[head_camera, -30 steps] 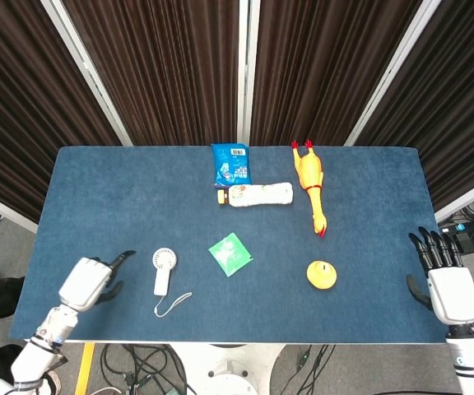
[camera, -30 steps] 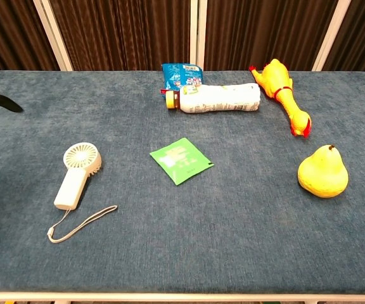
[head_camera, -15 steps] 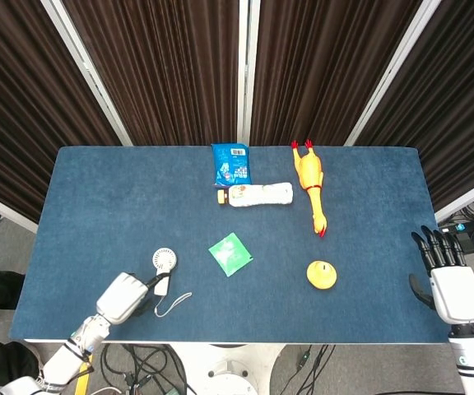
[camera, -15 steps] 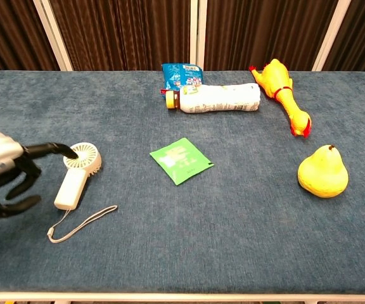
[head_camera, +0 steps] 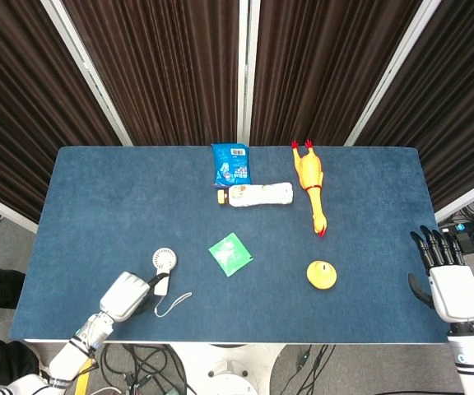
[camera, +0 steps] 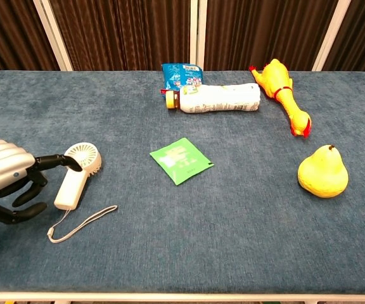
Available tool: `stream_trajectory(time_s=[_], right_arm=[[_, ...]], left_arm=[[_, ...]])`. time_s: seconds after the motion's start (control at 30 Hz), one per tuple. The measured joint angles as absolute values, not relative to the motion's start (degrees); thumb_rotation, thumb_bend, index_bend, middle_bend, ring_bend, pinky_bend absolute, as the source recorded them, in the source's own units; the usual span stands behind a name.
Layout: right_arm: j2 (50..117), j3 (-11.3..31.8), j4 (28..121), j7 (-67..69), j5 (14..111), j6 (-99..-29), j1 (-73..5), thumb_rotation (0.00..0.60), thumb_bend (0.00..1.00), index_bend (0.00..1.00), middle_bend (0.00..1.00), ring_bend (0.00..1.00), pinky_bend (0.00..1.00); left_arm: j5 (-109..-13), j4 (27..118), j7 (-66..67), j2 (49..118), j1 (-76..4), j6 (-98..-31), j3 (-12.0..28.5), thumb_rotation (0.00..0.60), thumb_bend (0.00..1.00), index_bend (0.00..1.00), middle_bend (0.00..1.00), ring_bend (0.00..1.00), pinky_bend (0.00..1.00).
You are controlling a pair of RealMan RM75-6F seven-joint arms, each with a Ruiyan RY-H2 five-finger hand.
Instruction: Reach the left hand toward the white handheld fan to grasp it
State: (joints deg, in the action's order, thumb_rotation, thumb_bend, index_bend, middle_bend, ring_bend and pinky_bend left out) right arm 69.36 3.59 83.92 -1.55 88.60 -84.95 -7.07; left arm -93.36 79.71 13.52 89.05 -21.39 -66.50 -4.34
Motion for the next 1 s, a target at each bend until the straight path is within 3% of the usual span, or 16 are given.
stream_trajectory(time_s=[1.0], right_arm=[[69.8, 3.8, 82.9, -1.2, 87.3, -83.7, -7.4, 0.6, 0.31, 0.0, 0.0, 0.0, 0.01]], left_arm=[[-91.1, 77.9, 13.3, 89.6, -21.6, -66.3, -4.4, 0.6, 0.41, 0.21, 0.76, 0.8, 0.72]])
